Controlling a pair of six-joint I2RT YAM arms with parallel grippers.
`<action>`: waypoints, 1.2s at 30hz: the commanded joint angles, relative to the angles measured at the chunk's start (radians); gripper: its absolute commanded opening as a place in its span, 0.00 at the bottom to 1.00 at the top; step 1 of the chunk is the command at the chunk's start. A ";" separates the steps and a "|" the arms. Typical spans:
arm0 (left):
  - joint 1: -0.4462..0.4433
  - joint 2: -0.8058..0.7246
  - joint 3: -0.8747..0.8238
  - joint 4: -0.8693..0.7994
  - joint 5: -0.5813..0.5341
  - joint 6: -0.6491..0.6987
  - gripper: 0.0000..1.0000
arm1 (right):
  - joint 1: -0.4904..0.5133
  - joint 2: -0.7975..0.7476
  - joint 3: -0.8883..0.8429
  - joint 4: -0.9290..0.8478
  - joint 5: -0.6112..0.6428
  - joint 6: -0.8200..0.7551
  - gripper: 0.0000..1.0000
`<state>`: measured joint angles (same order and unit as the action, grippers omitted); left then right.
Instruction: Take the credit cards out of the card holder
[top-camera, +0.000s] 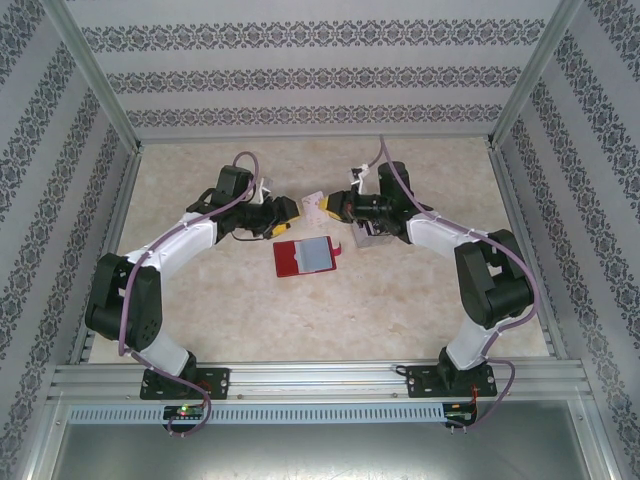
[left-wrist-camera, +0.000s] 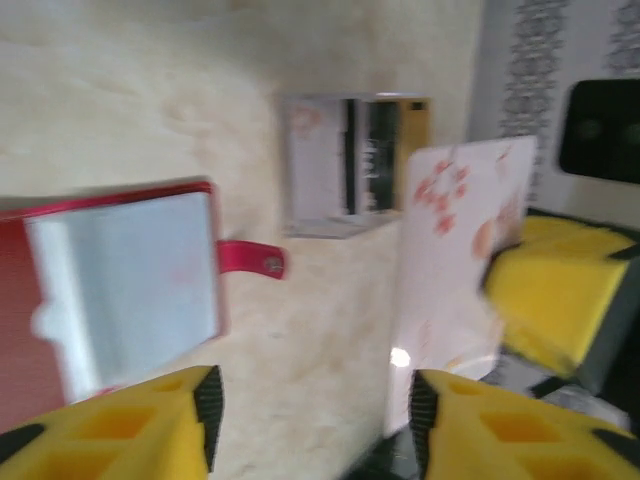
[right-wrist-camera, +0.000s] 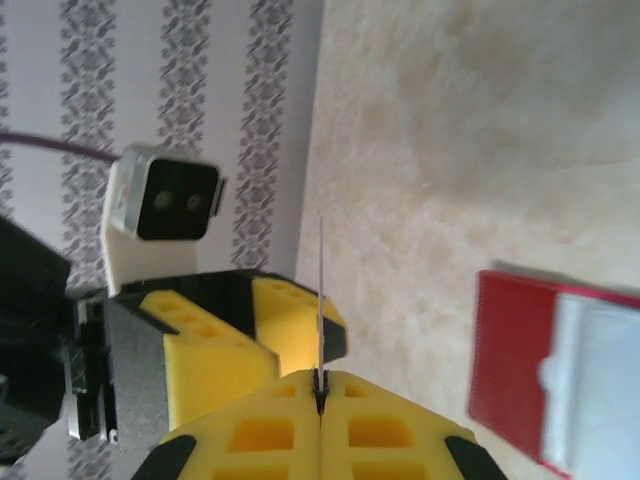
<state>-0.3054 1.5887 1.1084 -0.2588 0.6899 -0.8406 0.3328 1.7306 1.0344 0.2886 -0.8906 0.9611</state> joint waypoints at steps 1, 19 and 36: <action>0.010 0.002 0.053 -0.226 -0.197 0.093 0.70 | -0.052 -0.027 -0.013 -0.135 0.103 -0.165 0.00; 0.010 -0.016 -0.008 -0.263 -0.337 0.137 0.99 | -0.102 -0.041 0.146 -0.661 0.605 -0.732 0.00; 0.010 0.001 -0.022 -0.238 -0.291 0.127 0.99 | -0.087 0.035 0.203 -0.714 0.581 -0.771 0.00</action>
<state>-0.3054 1.5887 1.1030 -0.4908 0.3843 -0.7288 0.2382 1.7573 1.2156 -0.4088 -0.3073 0.2085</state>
